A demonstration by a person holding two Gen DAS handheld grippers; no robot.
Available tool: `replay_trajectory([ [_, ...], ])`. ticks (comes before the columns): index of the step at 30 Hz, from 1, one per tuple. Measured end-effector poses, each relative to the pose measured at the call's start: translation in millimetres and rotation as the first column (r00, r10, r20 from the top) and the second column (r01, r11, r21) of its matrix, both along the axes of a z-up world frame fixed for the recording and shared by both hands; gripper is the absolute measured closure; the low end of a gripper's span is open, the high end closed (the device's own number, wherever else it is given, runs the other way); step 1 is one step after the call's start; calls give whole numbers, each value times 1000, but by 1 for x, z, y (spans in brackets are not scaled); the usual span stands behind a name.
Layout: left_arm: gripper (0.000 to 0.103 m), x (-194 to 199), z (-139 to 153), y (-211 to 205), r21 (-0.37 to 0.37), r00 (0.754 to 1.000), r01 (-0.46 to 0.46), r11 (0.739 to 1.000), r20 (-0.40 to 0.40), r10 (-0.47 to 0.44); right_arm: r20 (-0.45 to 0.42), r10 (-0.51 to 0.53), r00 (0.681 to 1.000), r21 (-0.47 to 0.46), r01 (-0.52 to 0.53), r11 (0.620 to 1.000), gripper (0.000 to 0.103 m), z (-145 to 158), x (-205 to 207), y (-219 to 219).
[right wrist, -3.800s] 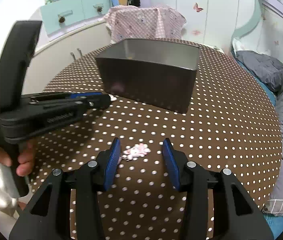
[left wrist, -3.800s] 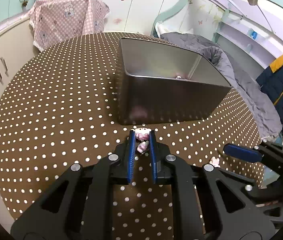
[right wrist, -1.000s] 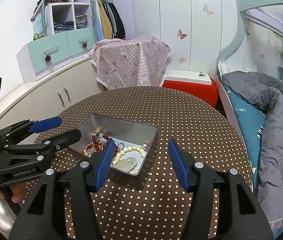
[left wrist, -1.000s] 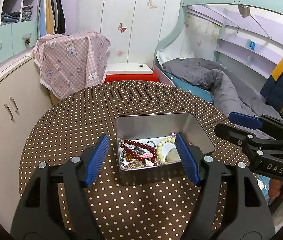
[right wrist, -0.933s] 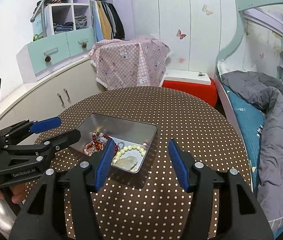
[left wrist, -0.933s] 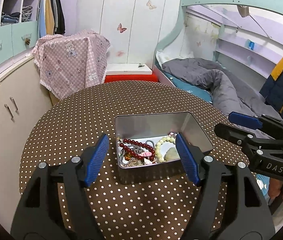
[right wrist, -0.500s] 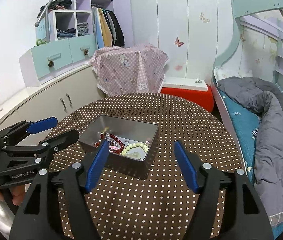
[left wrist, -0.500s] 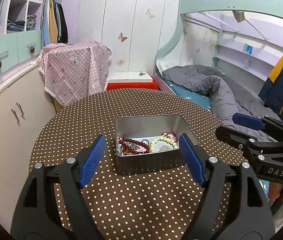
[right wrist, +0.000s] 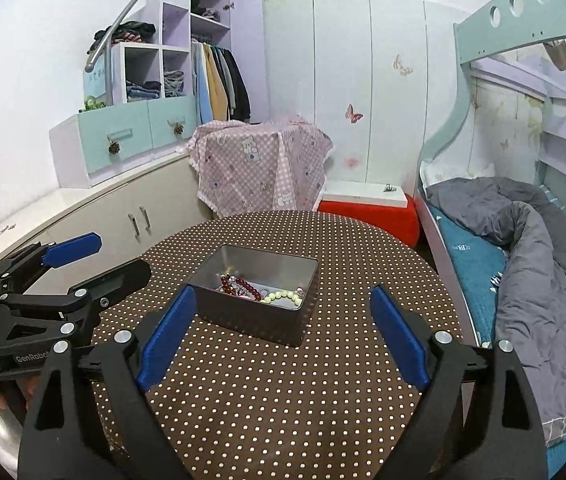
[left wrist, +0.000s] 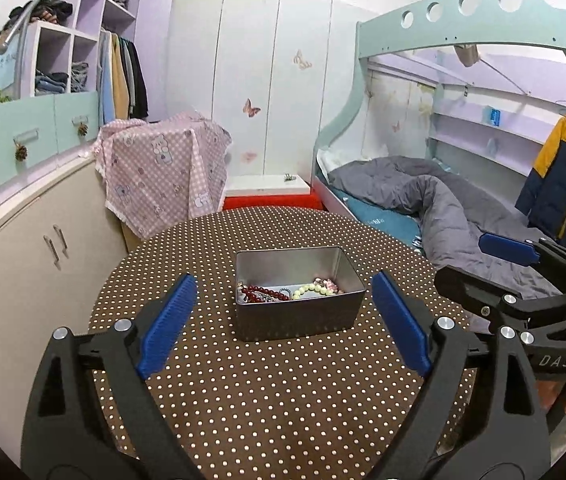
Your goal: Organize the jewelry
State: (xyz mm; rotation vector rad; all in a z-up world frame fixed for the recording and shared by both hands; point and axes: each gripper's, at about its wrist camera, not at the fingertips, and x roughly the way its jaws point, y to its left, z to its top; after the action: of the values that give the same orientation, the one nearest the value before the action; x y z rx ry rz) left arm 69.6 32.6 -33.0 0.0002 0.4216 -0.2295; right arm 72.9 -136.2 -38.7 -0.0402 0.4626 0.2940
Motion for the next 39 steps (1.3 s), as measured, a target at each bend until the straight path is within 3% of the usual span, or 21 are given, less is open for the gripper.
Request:
replay_trajectory([
  [16, 14, -44, 21, 1, 5, 991, -57, 998, 124, 56, 80, -28, 996, 17, 26, 1000, 9, 16, -30, -1],
  [39, 13, -55, 23, 2, 4, 990, -75, 997, 124, 73, 92, -45, 995, 20, 44, 999, 8, 16, -44, -3],
])
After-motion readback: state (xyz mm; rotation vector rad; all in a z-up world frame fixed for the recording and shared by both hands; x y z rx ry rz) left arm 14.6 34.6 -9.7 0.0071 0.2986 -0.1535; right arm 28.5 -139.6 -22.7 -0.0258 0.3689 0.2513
